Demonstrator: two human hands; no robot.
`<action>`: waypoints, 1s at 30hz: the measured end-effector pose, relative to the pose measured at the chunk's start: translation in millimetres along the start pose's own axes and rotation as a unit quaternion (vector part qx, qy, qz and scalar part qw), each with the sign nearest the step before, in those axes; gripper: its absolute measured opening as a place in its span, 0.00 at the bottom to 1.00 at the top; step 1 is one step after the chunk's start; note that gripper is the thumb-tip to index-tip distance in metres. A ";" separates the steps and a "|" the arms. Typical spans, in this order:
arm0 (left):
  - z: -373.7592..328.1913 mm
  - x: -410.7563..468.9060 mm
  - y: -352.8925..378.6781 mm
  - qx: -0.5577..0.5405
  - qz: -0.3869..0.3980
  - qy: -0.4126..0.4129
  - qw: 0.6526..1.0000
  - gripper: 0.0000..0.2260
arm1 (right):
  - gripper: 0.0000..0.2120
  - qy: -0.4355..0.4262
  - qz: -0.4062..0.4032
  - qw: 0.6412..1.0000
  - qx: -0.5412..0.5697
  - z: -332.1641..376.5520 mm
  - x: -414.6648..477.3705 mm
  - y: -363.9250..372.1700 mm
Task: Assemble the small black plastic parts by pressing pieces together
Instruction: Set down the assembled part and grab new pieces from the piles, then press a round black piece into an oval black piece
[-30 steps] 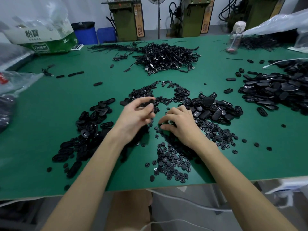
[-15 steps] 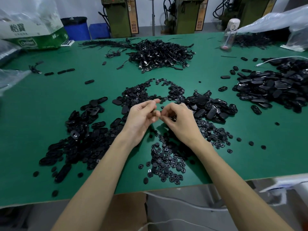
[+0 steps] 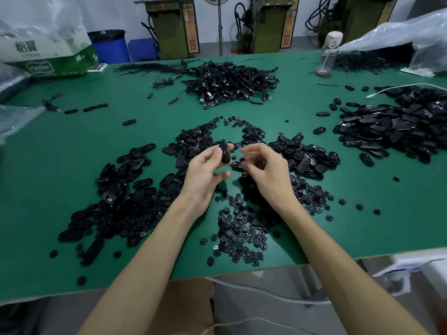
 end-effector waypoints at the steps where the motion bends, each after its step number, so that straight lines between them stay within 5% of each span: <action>1: 0.0 -0.1 -0.7 0.008 -0.002 0.003 1.000 0.10 | 0.09 0.004 -0.005 1.000 0.009 0.0 0.2 -1.9; 11: -11.5 -6.2 -5.6 0.049 -0.030 0.062 0.996 0.03 | 0.02 0.012 -0.041 0.998 0.047 0.5 -2.1 -12.5; 23: -18.1 -5.7 -2.7 0.189 -0.006 0.128 0.974 0.15 | 0.03 -0.006 -0.016 0.998 0.054 5.4 -3.8 -9.0; 30: -19.7 -7.7 2.0 0.219 0.011 0.149 0.964 0.12 | 0.05 -0.044 -0.011 0.999 0.006 14.2 -6.7 -4.5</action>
Point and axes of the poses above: each hand's wrist, its own x-axis towards the middle knuckle, its own y-axis out of the palm, z = x × y, the point moved 9 cm from there along x, towards the middle knuckle, and after that the axes turned 8 degrees about y, right-handed, at the moved point
